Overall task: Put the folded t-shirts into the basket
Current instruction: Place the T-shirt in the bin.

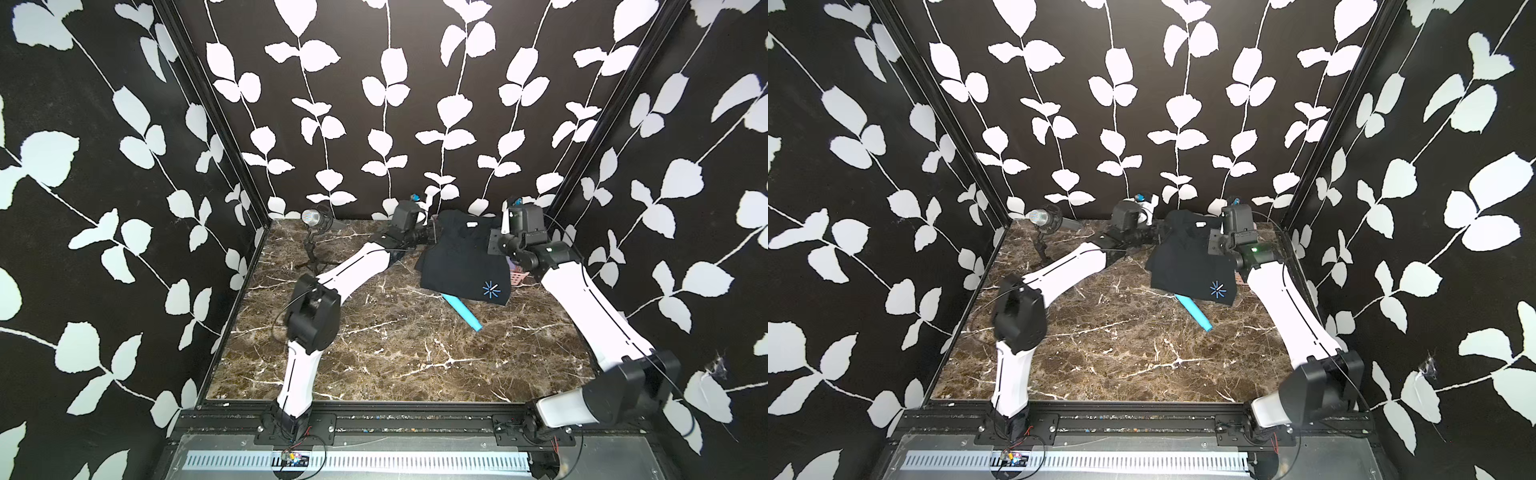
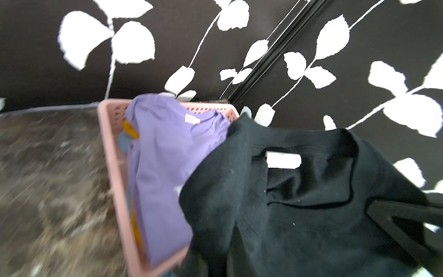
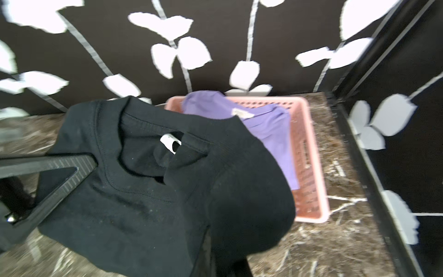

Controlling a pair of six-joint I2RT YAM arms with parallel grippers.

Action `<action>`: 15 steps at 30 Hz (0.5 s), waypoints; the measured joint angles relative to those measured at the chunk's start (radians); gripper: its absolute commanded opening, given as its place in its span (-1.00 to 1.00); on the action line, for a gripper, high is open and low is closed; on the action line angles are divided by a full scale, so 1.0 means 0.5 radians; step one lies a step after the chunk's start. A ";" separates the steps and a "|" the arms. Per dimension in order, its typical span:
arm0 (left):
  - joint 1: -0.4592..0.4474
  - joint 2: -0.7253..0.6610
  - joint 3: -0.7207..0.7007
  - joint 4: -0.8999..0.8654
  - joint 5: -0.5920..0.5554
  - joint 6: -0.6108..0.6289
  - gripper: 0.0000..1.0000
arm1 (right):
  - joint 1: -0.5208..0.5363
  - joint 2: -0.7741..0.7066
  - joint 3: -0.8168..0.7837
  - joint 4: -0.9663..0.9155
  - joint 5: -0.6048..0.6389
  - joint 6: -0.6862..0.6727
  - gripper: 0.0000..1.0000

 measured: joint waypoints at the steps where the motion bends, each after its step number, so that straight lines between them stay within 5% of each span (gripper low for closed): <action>1: -0.011 0.077 0.115 -0.036 -0.010 0.031 -1.00 | -0.023 0.037 0.031 0.003 0.028 -0.015 -1.00; 15: -0.053 0.948 1.258 -0.153 -0.180 0.349 -1.00 | -0.240 0.421 0.156 0.282 0.352 -0.180 -1.00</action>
